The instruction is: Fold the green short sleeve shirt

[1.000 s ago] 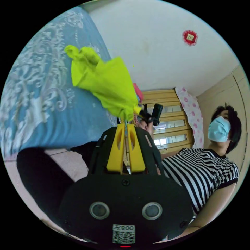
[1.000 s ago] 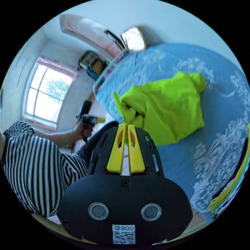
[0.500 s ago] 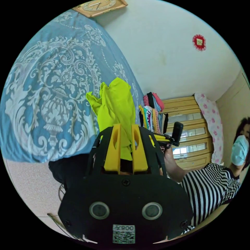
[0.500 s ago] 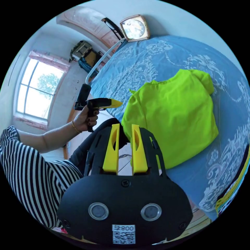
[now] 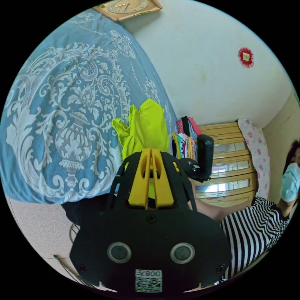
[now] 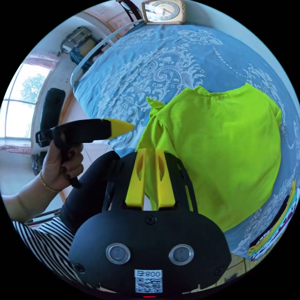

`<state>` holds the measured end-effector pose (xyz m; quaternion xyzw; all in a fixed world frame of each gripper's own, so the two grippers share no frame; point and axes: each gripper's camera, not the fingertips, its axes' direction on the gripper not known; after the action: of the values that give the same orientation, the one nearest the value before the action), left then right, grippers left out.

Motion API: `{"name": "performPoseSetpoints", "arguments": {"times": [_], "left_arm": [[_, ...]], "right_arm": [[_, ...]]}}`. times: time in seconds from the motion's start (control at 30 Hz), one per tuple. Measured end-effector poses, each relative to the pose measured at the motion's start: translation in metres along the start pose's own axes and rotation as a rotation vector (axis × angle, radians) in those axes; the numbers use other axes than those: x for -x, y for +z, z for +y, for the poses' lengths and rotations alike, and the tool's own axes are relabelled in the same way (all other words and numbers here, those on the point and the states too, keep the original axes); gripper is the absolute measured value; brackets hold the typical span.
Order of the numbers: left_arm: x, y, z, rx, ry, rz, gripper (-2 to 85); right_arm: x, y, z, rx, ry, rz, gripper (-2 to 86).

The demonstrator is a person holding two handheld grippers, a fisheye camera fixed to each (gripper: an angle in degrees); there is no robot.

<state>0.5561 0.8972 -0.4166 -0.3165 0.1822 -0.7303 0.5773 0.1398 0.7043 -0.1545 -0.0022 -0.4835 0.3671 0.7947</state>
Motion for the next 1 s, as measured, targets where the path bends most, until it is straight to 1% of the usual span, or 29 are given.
{"name": "performPoseSetpoints", "arguments": {"times": [0.07,0.2,0.3,0.43,0.53,0.67,0.87,1.0], "left_arm": [[-0.01,-0.004,0.001,-0.013,-0.001,0.017,0.2],[-0.035,-0.013,0.001,-0.059,-0.003,0.023,0.2],[-0.056,-0.016,-0.001,-0.09,0.003,0.024,0.3],[-0.091,-0.009,-0.009,-0.093,0.057,0.025,0.6],[-0.126,0.012,-0.022,-0.044,0.133,0.012,1.3],[-0.188,0.066,-0.054,0.089,0.281,-0.032,4.5],[-0.278,0.165,-0.11,0.273,0.443,-0.108,8.8],[-0.338,0.228,-0.149,0.344,0.497,-0.179,12.1]], "right_arm": [[0.004,0.0,0.012,-0.002,0.004,0.061,1.3],[-0.001,-0.009,0.04,-0.011,0.012,0.019,0.4],[-0.012,-0.04,0.081,-0.105,0.034,-0.042,0.1],[-0.051,-0.101,0.167,-0.3,0.13,-0.191,0.0],[-0.086,-0.132,0.239,-0.4,0.237,-0.25,0.0],[-0.121,-0.152,0.34,-0.467,0.401,-0.246,-0.1],[-0.152,-0.145,0.448,-0.487,0.566,-0.315,-0.1],[-0.164,-0.142,0.492,-0.485,0.597,-0.33,0.0]]}}
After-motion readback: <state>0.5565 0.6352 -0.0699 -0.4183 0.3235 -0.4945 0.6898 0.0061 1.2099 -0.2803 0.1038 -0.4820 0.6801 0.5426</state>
